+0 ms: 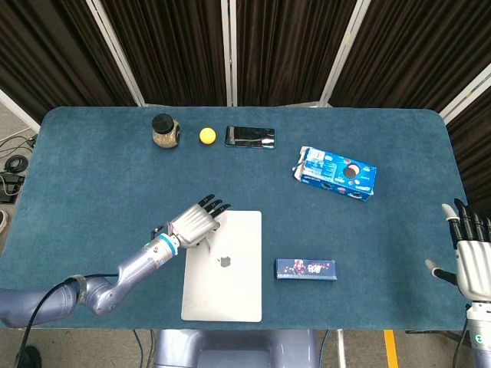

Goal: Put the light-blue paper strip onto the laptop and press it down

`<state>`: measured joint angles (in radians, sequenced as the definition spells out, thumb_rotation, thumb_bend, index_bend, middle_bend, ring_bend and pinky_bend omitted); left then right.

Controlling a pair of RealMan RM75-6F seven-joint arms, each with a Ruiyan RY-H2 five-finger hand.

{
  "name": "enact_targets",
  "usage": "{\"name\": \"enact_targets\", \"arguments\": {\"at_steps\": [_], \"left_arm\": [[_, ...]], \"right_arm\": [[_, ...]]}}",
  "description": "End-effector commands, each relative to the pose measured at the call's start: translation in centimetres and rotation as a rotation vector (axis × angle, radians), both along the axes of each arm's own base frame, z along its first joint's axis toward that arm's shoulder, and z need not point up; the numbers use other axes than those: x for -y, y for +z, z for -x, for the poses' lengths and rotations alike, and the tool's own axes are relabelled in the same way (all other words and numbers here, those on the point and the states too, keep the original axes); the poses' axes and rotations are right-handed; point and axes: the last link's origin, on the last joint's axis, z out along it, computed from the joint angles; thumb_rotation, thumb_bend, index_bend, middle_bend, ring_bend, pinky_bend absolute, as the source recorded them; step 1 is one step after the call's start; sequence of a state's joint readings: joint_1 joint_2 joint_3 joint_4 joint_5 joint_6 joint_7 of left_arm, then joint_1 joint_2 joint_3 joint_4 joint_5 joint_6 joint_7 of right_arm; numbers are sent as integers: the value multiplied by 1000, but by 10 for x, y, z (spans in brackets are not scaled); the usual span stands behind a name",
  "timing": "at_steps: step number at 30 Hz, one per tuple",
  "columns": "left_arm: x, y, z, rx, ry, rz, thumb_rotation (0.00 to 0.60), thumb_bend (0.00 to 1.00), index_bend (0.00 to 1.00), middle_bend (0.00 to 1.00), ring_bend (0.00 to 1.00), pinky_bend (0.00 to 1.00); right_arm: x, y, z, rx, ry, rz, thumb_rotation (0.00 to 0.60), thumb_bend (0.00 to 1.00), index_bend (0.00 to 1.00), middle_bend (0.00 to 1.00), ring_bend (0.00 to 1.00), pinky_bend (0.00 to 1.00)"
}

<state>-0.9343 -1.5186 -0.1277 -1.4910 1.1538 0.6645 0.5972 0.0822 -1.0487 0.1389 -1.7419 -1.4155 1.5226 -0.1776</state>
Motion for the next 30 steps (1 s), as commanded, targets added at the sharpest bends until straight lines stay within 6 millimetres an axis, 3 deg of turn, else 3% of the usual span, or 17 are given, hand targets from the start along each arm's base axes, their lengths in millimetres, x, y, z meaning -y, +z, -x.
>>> {"name": "enact_targets", "arguments": {"at_steps": [1,4,6,10,11,14,21,27,30], "left_arm": [[4,-6,-5,-38,-22,9,600,484,657,0,0,0],[5,-8,-6,-65,-29,8,600,482,649,0,0,0],[6,-10,-6,-75,-22,11,600,480,588,0,0,0],[7,-11,-8,-79,2,7,600,300,62,0,0,0],[7,-11,-8,-75,9,3,600,244,6,0,0,0],[5,-7,-14,-20,29,-32,600,191,0,0,0,0],[0,10,-16,95,37,-93,600,187,0,0,0,0],[-12,57,10,212,113,-242,600,4,0,0,0,0],[-12,88,35,278,180,-333,600,0,0,0,0,0]], "right_arm": [[0,0,0,2,-1,1,600,0,21,0,0,0],[0,1,1,4,-1,1,600,0,21,0,0,0],[1,1,1,5,-2,0,600,0,21,0,0,0],[1,1,1,6,-1,-1,600,0,21,0,0,0],[1,1,1,6,0,-2,600,0,21,0,0,0],[1,0,0,4,2,-5,600,0,21,0,0,0],[0,-2,-1,1,6,-12,600,0,24,0,0,0],[-1,-4,-1,-1,9,-23,600,0,27,0,0,0],[-1,-7,-2,-2,10,-30,600,0,31,0,0,0]]}}
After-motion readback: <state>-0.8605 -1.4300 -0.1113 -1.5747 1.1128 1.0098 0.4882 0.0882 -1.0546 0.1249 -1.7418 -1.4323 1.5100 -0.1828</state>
